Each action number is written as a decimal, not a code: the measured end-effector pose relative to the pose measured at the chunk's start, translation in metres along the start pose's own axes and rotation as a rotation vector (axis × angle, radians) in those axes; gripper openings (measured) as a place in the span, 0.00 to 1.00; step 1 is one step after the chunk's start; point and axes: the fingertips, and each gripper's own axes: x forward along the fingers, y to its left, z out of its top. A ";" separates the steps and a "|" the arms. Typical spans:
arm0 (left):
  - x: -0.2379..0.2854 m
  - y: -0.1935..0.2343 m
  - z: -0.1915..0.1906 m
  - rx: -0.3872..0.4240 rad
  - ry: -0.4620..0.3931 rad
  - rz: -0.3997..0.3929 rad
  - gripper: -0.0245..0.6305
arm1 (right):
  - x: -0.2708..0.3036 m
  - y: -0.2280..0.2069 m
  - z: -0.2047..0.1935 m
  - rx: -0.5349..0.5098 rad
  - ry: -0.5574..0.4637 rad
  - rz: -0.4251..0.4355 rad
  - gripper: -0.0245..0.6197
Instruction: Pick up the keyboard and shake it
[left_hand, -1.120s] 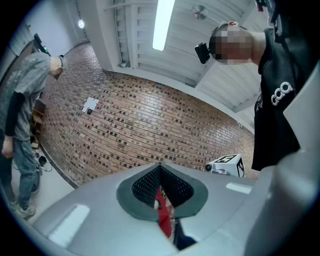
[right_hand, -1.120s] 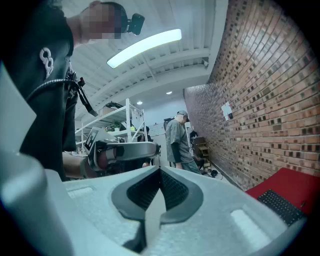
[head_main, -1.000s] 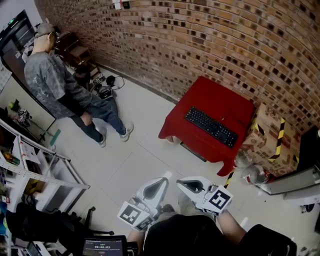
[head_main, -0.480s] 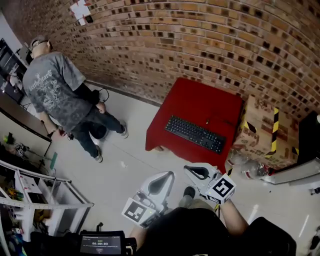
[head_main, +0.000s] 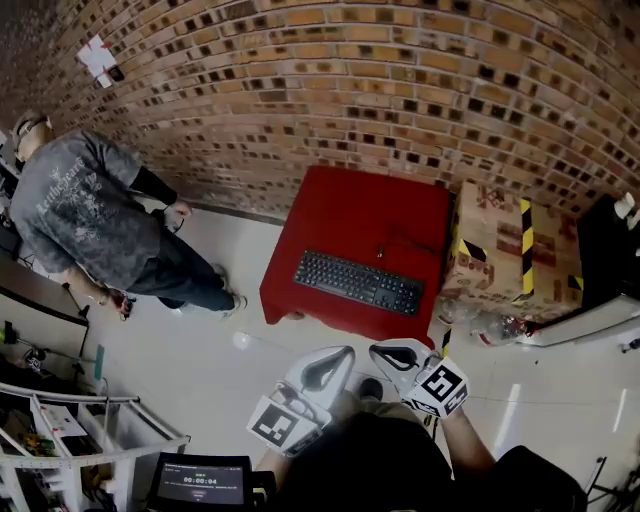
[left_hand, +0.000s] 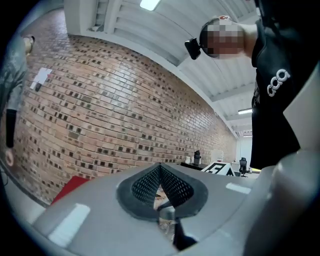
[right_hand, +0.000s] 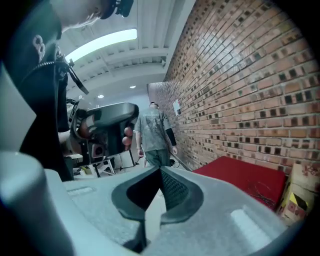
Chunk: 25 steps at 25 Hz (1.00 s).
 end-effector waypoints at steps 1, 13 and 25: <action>0.005 0.006 -0.002 0.004 0.012 0.001 0.06 | -0.002 0.001 0.002 0.000 -0.007 0.003 0.02; 0.007 0.139 -0.066 -0.093 0.172 0.066 0.06 | 0.036 -0.049 0.023 0.054 -0.011 -0.125 0.02; 0.005 0.238 -0.043 -0.077 0.234 -0.067 0.06 | 0.139 -0.061 0.057 0.140 -0.012 -0.212 0.02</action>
